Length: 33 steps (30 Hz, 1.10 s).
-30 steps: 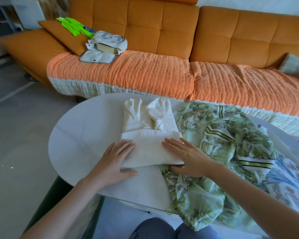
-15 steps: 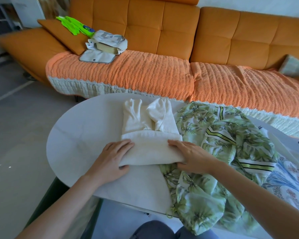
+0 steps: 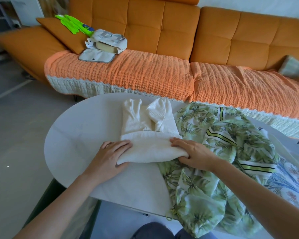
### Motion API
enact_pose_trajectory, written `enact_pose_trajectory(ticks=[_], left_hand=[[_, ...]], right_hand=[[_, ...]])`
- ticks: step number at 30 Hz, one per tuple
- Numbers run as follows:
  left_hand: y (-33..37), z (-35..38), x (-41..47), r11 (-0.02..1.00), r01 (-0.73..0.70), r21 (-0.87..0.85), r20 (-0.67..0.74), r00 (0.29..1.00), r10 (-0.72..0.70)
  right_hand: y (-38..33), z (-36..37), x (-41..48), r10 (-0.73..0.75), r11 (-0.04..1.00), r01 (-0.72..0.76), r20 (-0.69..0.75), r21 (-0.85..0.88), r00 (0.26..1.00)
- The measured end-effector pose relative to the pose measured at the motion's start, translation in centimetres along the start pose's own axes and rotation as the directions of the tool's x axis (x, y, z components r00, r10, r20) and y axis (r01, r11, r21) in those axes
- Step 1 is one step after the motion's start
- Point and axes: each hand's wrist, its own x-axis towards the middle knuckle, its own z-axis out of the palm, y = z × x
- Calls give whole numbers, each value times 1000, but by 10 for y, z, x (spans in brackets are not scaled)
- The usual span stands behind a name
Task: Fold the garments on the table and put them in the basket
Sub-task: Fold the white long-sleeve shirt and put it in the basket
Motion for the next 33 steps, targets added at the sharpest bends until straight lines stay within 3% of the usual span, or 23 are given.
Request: enact_pose_trajectory(ticks=[9,12,17,20,24,33], left_hand=[[0,-7,2,994,-20,-107,-140,990,5],[-2,-9,-8,985,-64,-163,-88,995,50],[-12,-3,-26,988,-67,-142,168,982,91],[-9,-7,-21,990,-19,-142,137,990,39],[-11,-4,-15,994,-65,-93,142,987,78],[-16,2,-5,993,-32,-112,106,993,44]], right_hand=[[3,-3,-5,6,1000,-6,-32,10,999],[1,-1,-15,-39,999,39,-47,-2,998],[-3,6,-25,-68,998,68,0,-19,998],[-1,7,-21,-65,998,65,-3,-23,998],[5,11,-19,-73,996,72,-19,-48,997],[19,30,-4,-139,984,151,-116,98,983]])
